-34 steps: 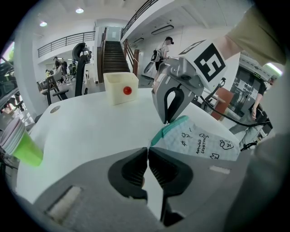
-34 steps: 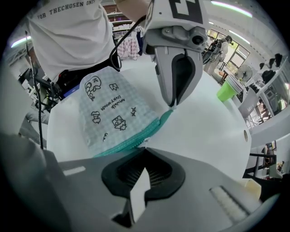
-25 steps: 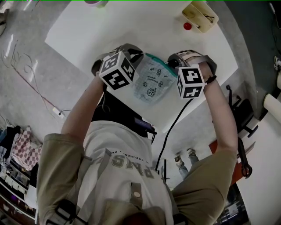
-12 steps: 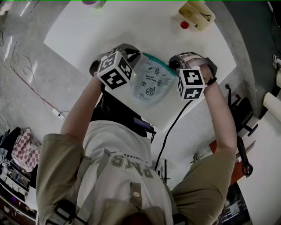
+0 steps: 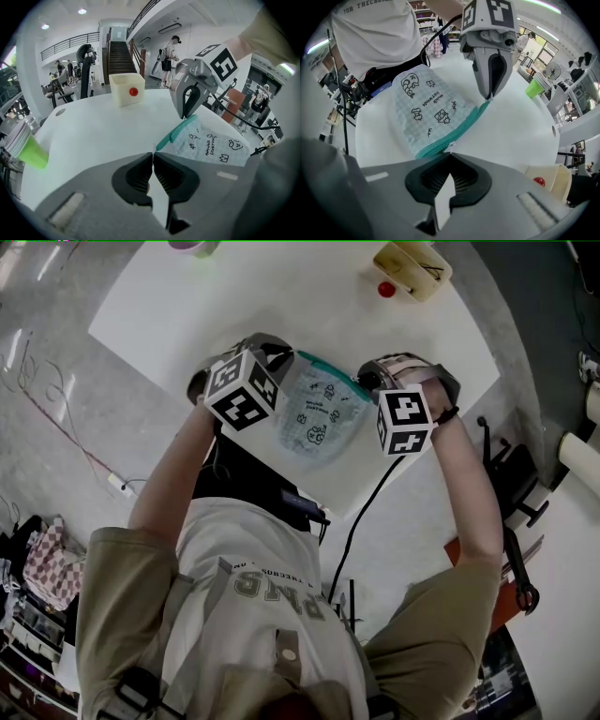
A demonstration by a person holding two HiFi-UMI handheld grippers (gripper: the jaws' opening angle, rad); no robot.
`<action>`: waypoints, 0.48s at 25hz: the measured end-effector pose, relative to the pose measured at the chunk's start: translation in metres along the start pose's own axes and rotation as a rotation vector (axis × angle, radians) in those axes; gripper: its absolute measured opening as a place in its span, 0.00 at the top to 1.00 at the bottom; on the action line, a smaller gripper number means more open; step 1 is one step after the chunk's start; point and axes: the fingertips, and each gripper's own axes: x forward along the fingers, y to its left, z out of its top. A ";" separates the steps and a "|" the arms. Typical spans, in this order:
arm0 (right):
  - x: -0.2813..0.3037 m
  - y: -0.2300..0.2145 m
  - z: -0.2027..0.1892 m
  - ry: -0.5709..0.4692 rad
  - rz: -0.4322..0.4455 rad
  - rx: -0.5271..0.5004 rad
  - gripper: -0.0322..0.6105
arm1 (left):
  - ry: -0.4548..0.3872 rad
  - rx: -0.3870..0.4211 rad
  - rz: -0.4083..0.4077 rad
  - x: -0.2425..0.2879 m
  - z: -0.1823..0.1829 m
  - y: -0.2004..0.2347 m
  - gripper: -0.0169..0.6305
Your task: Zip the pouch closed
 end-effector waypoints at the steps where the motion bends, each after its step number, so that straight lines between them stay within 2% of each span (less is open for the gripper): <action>1: 0.000 0.000 -0.001 0.001 0.002 0.003 0.95 | 0.001 -0.002 0.003 0.000 -0.001 0.001 0.94; 12: -0.001 0.017 -0.019 0.029 0.016 0.029 0.95 | 0.022 -0.014 0.047 -0.001 -0.011 0.012 0.94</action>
